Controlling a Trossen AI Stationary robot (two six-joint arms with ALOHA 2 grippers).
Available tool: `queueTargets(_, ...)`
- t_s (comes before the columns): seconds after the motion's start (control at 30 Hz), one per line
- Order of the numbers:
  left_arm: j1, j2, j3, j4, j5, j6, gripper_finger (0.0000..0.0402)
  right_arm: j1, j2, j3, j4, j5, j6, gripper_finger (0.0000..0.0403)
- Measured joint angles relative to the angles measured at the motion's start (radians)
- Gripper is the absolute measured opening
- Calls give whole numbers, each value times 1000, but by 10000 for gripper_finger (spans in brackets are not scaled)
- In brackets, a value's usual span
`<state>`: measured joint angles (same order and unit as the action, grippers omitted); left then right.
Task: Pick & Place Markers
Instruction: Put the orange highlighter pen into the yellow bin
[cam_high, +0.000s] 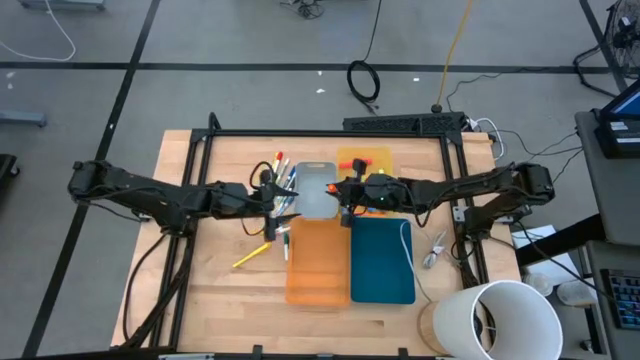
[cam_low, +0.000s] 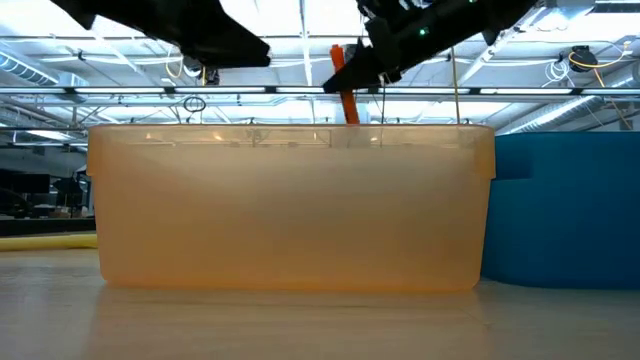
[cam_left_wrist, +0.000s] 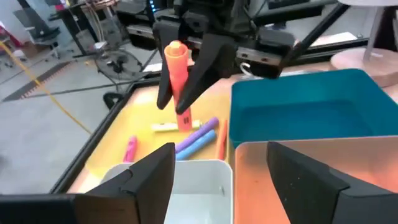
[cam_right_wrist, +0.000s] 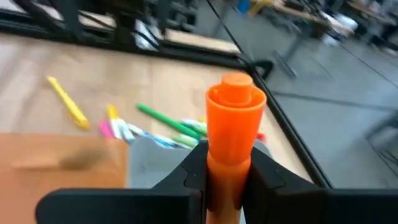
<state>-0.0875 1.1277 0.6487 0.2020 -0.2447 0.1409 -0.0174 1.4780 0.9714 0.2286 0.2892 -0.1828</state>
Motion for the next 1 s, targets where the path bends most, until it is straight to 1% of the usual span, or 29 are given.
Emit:
queueTargets(0.1,0,-56,0,-91,-55,-23,246,-5,-33,-3,-106,46,40,45)
queueTargets(0.17,0,-95,0,-154,-92,-41,242,-9,-45,-5,-137,75,67,45)
queueTargets(0.23,1,-116,0,-191,-122,-62,238,-15,-67,-38,-150,82,93,45)
queueTargets(0.3,1,-135,0,-243,-138,-81,235,-23,-82,-67,-123,81,117,45)
queueTargets(0.47,3,-145,0,-275,-153,-102,228,-58,-154,-148,-115,85,163,45)
queueTargets(0.53,6,-141,0,-274,-159,-102,226,-79,-179,-184,-109,111,177,45)
queueTargets(0.6,9,-136,0,-277,-165,-103,224,-103,-200,-215,-67,130,179,46)
queueTargets(0.7,11,-131,0,-284,-168,-115,224,-130,-215,-256,-6,129,194,50)
queueTargets(0.87,11,-131,0,-280,-168,-117,223,-147,-218,-270,4,126,201,61)
queueTargets(1.0,11,-131,0,-280,-168,-120,217,-147,-218,-270,7,126,200,62)
